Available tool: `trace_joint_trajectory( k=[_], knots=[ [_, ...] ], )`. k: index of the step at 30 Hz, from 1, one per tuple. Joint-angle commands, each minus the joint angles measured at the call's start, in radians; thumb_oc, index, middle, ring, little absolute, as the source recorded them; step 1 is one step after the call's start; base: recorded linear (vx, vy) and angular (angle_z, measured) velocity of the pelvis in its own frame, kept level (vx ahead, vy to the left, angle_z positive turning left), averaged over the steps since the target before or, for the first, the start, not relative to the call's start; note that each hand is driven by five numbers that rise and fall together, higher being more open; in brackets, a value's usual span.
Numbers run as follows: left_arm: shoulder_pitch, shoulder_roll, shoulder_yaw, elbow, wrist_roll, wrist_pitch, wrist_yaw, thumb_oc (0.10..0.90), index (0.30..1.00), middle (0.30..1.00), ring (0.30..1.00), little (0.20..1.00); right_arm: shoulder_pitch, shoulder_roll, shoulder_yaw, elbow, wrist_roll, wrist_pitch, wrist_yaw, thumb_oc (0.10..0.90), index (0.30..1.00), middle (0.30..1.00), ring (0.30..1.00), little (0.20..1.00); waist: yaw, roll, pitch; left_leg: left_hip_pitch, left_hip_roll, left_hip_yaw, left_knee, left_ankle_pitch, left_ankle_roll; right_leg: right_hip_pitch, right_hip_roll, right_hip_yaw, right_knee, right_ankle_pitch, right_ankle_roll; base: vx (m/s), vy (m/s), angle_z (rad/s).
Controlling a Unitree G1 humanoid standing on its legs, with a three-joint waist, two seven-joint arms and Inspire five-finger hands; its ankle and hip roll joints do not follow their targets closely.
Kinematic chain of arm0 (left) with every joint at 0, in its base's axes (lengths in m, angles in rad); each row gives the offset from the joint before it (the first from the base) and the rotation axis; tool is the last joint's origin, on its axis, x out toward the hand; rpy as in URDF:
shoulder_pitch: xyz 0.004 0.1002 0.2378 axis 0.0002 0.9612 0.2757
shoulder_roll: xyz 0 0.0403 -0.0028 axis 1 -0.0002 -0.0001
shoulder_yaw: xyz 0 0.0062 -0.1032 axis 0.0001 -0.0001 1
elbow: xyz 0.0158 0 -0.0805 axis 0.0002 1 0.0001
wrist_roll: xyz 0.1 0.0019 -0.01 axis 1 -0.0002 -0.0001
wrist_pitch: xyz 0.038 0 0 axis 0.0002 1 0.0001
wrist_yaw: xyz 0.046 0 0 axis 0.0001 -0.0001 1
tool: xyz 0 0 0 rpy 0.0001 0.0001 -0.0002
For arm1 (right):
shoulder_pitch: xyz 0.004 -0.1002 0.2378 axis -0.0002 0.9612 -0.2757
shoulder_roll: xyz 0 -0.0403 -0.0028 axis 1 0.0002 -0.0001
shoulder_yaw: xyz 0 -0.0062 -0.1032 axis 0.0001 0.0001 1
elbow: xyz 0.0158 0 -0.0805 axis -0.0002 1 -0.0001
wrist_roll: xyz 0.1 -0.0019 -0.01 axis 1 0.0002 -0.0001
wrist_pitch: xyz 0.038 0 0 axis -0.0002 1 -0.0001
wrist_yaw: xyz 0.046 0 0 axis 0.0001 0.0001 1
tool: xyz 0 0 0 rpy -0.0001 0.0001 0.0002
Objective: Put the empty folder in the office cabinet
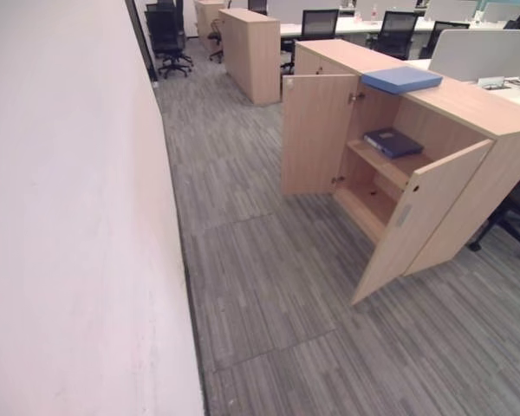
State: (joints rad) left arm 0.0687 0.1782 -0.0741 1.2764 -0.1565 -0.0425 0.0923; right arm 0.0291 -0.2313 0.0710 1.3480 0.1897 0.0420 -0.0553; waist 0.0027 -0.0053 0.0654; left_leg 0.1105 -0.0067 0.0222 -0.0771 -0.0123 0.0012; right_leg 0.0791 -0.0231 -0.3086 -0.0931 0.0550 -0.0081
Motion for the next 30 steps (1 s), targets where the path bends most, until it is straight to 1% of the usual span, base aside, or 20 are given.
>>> trace_joint_trajectory(
  k=[1,3,7,8,9,10,11,12,13,14,15,17,19,23,28,29,30],
  knots=[
    [-0.004,0.023,0.031,0.038,-0.045,-0.003,0.025,0.800,0.900,0.900,0.900,0.900,-0.060,-0.018,0.010,0.071,0.007,-0.004,-0.006,0.800,0.900,0.900,0.900,0.900,0.023,0.002,0.021,0.005,0.014,0.052,-0.010,-0.040,-0.034,0.016,-0.105,-0.013,0.006,0.000,0.117,0.00,0.002,0.03],
    [-0.003,0.025,0.023,0.035,-0.038,-0.005,0.016,0.800,0.900,0.900,0.900,0.900,-0.063,-0.020,0.008,0.073,0.009,-0.005,-0.003,0.800,0.900,0.900,0.900,0.900,0.023,0.004,0.022,0.008,0.014,0.052,-0.010,-0.042,-0.034,0.019,-0.104,-0.014,0.006,-0.002,0.117,0.00,0.001,0.04],
    [-0.003,0.023,0.019,0.023,-0.033,-0.008,0.035,0.800,0.900,0.900,0.900,0.900,-0.064,-0.021,0.005,0.062,0.013,-0.014,-0.021,0.800,0.900,0.900,0.900,0.900,0.021,0.005,0.021,0.010,0.014,0.052,-0.010,-0.044,-0.035,0.022,-0.103,-0.013,0.006,-0.005,0.117,0.00,0.000,0.00],
    [-0.009,0.020,0.017,0.031,-0.018,-0.011,0.064,0.800,0.900,0.900,0.900,0.900,-0.065,-0.020,-0.012,0.040,0.039,-0.029,-0.045,0.800,0.900,0.900,0.900,0.900,0.016,0.005,0.021,0.013,0.015,0.055,-0.010,-0.045,-0.035,0.022,-0.103,-0.009,0.006,-0.005,0.117,0.00,0.000,0.00],
    [-0.010,0.018,0.018,0.026,-0.024,-0.015,0.065,0.800,0.900,0.900,0.900,0.900,-0.065,-0.018,-0.016,0.038,0.049,-0.031,-0.050,0.800,0.900,0.900,0.900,0.900,0.015,0.006,0.022,0.015,0.016,0.056,-0.010,-0.046,-0.036,0.023,-0.102,-0.008,0.006,-0.006,0.117,0.00,0.000,0.00],
    [-0.011,0.016,0.024,0.014,-0.048,-0.022,0.063,0.800,0.900,0.900,0.900,0.900,-0.060,-0.016,-0.028,0.023,0.094,-0.038,-0.038,0.800,0.900,0.900,0.900,0.900,0.012,0.006,0.023,0.018,0.018,0.057,-0.010,-0.047,-0.036,0.025,-0.101,-0.007,0.006,-0.008,0.116,0.00,0.000,0.00],
    [-0.011,0.016,0.024,0.014,-0.048,-0.022,0.063,0.800,0.900,0.900,0.900,0.900,-0.060,-0.016,-0.028,0.023,0.094,-0.038,-0.038,0.800,0.900,0.900,0.900,0.900,0.012,0.006,0.023,0.018,0.018,0.057,-0.010,-0.047,-0.036,0.025,-0.101,-0.007,0.006,-0.008,0.116,0.00,0.000,0.00],
    [-0.016,0.013,0.029,0.026,-0.075,-0.014,0.036,0.800,0.900,0.900,0.900,0.900,-0.058,-0.017,-0.052,0.027,0.137,-0.042,-0.032,0.800,0.900,0.900,0.900,0.900,0.006,0.006,0.022,0.019,0.020,0.061,-0.010,-0.047,-0.038,0.026,-0.100,-0.004,0.006,-0.010,0.116,0.00,0.000,0.00],
    [-0.016,0.014,0.029,0.026,-0.075,-0.014,0.036,0.800,0.900,0.900,0.900,0.900,-0.058,-0.017,-0.052,0.027,0.137,-0.042,-0.032,0.800,0.900,0.900,0.900,0.900,0.006,0.006,0.023,0.020,0.020,0.062,-0.010,-0.047,-0.038,0.026,-0.100,-0.004,0.006,-0.010,0.116,0.00,0.000,0.00],
    [-0.016,0.010,0.036,0.032,-0.120,-0.008,-0.001,0.800,0.900,0.900,0.900,0.900,-0.052,-0.015,-0.081,0.017,0.197,-0.050,-0.020,0.800,0.900,0.900,0.900,0.900,-0.002,0.009,0.021,0.022,0.021,0.066,-0.010,-0.048,-0.039,0.026,-0.098,-0.001,0.006,-0.009,0.115,0.00,0.000,0.00],
    [-0.016,0.010,0.036,0.032,-0.120,-0.008,-0.002,0.800,0.900,0.900,0.900,0.900,-0.051,-0.015,-0.081,0.017,0.197,-0.049,-0.020,0.800,0.900,0.900,0.900,0.900,-0.001,0.009,0.021,0.023,0.021,0.066,-0.010,-0.048,-0.039,0.026,-0.098,-0.001,0.006,-0.009,0.115,0.00,0.000,0.00],
    [-0.011,0.010,0.046,0.030,-0.151,-0.008,-0.028,0.800,0.900,0.900,0.900,0.900,-0.041,-0.013,-0.108,-0.008,0.254,-0.064,-0.016,0.800,0.900,0.900,0.900,0.900,-0.010,0.013,0.020,0.027,0.023,0.070,-0.010,-0.051,-0.040,0.027,-0.096,0.005,0.006,-0.009,0.115,0.00,0.009,-0.03],
    [-0.011,0.011,0.049,0.035,-0.159,-0.007,-0.035,0.800,0.900,0.900,0.900,0.900,-0.038,-0.011,-0.110,-0.003,0.259,-0.062,-0.007,0.800,0.900,0.900,0.900,0.900,-0.013,0.014,0.018,0.029,0.023,0.073,-0.010,-0.052,-0.041,0.028,-0.094,0.008,0.006,-0.010,0.115,0.00,0.004,-0.06],
    [-0.011,0.010,0.063,0.064,-0.163,0.002,-0.034,0.800,0.900,0.900,0.900,0.900,-0.036,-0.012,-0.080,0.002,0.215,-0.046,0.009,0.800,0.900,0.900,0.900,0.900,-0.012,0.011,0.015,0.030,0.024,0.073,-0.010,-0.052,-0.041,0.028,-0.093,0.012,0.006,-0.011,0.114,0.00,0.000,-0.01],
    [-0.011,0.006,0.050,0.051,-0.145,-0.004,-0.026,0.800,0.900,0.900,0.900,0.900,-0.032,-0.020,-0.030,0.006,0.097,-0.036,-0.019,0.800,0.900,0.900,0.900,0.900,-0.009,0.009,0.014,0.030,0.028,0.071,-0.010,-0.051,-0.042,0.031,-0.092,0.010,0.006,-0.014,0.111,0.00,-0.003,-0.01],
    [-0.011,0.012,0.041,0.039,-0.137,-0.009,-0.031,0.800,0.900,0.900,0.900,0.900,-0.033,-0.018,-0.011,0.034,0.085,-0.015,0.015,0.800,0.900,0.900,0.900,0.900,-0.004,0.007,0.015,0.030,0.029,0.066,-0.010,-0.050,-0.043,0.034,-0.090,0.007,0.006,-0.016,0.109,0.00,0.000,0.00],
    [-0.011,0.013,0.041,0.039,-0.137,-0.009,-0.031,0.800,0.900,0.900,0.900,0.900,-0.034,-0.018,-0.011,0.034,0.085,-0.016,0.016,0.800,0.900,0.900,0.900,0.900,-0.005,0.006,0.015,0.030,0.029,0.066,-0.010,-0.050,-0.043,0.034,-0.090,0.006,0.006,-0.016,0.109,0.00,0.000,0.00]
  ],
)
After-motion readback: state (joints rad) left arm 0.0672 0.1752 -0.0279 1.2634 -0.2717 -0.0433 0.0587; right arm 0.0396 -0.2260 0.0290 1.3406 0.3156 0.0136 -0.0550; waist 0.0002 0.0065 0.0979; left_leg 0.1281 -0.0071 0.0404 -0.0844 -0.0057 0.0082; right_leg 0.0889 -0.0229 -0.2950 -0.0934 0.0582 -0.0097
